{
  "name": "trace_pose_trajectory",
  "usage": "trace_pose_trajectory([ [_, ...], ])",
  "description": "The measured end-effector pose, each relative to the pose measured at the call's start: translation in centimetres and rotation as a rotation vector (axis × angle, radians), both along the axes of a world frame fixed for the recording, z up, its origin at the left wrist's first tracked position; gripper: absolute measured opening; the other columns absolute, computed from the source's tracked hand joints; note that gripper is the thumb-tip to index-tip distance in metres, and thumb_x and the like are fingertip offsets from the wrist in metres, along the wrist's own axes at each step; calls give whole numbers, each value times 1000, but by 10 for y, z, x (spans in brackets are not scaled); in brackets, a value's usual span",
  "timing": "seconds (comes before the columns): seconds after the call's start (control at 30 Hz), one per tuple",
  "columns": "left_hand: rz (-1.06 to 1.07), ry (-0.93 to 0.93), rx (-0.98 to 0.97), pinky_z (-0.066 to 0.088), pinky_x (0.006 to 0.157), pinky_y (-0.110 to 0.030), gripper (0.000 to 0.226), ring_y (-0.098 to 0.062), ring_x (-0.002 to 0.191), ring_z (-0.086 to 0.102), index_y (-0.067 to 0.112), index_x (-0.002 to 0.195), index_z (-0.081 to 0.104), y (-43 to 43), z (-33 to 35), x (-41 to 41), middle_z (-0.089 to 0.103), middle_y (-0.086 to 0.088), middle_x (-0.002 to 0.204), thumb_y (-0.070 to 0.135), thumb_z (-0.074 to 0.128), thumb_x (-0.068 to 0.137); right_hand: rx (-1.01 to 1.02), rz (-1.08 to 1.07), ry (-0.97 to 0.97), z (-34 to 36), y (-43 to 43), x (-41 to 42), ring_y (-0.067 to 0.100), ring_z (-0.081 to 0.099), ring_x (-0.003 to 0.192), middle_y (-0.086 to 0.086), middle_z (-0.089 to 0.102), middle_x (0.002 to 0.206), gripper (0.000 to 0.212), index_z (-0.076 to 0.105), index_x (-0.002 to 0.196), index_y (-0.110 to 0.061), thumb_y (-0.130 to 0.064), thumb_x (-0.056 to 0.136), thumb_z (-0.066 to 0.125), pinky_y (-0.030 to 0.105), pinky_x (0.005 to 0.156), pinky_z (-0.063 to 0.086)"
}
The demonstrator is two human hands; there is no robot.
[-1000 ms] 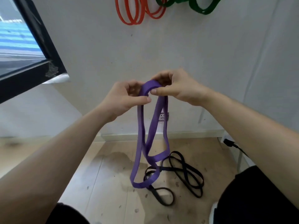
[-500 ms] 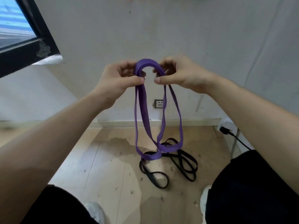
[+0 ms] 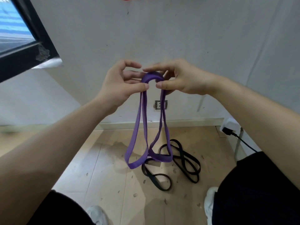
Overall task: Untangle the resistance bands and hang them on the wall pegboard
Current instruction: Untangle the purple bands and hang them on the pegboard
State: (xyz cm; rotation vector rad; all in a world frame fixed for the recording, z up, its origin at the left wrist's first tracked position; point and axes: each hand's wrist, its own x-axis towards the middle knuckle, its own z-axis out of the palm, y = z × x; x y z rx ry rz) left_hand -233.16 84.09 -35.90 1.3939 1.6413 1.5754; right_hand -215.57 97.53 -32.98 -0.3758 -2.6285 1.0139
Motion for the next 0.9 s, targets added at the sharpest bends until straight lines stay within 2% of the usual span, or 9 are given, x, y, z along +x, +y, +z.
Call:
trace_pose_trajectory([
  [0.07, -2, -19, 0, 60, 85, -35, 51, -24, 91, 76, 15, 117, 55, -1, 1, -1, 74, -13, 107, 0, 82, 76, -34, 35, 25, -1, -1, 0, 26, 67, 97, -1, 65, 125, 43, 60, 137, -25, -14, 96, 65, 40, 76, 63],
  [0.2, -68, -54, -35, 60, 84, -29, 52, -23, 96, 75, 8, 121, 58, -3, -5, 5, 73, -13, 108, -1, 82, 76, -100, 11, 87, -1, -1, 1, 29, 70, 96, 12, 70, 114, 30, 67, 125, -13, -11, 95, 65, 40, 81, 62],
  [0.3, -156, -39, -110, 59, 88, -31, 58, -23, 100, 74, 11, 127, 60, -2, -16, 9, 74, -10, 112, 4, 84, 75, -168, 3, 163, -1, -3, 3, 31, 71, 96, 19, 70, 109, 27, 67, 122, -5, -5, 95, 63, 40, 84, 62],
  [0.47, -203, 14, -211, 60, 85, -29, 58, -18, 100, 73, 14, 126, 60, 2, -38, 18, 73, -8, 115, 13, 87, 75, -343, -10, 352, 4, -1, 7, 34, 70, 89, 31, 66, 99, 21, 67, 115, -11, -4, 96, 61, 43, 85, 61],
  [0.63, -170, 35, -219, 59, 91, -30, 55, -17, 102, 71, 17, 119, 63, 14, -51, 27, 73, -4, 112, 26, 89, 71, -547, -57, 572, 10, -3, 11, 25, 65, 93, 18, 60, 104, 20, 63, 115, -7, 1, 98, 56, 39, 81, 60],
  [0.73, -120, -27, -172, 59, 90, -30, 44, -19, 98, 73, 10, 110, 66, 24, -56, 34, 75, -5, 106, 16, 89, 73, -661, -57, 666, 14, -2, 13, 26, 65, 93, 15, 60, 101, 20, 61, 116, -5, 1, 99, 53, 42, 81, 59],
  [0.8, -88, -44, -160, 59, 84, -26, 41, -20, 95, 73, 6, 108, 66, 29, -57, 38, 75, -7, 103, 12, 89, 74, -744, -51, 722, 17, 0, 15, 24, 66, 93, 11, 62, 97, 20, 62, 114, -6, 1, 100, 51, 45, 82, 58],
  [0.9, -84, -1, -176, 59, 77, -23, 40, -14, 86, 74, 10, 108, 64, 34, -57, 38, 76, -5, 95, 11, 87, 76, -834, -63, 780, 23, 8, 21, 21, 69, 92, 8, 65, 96, 20, 63, 112, -8, 0, 100, 50, 49, 84, 58],
])
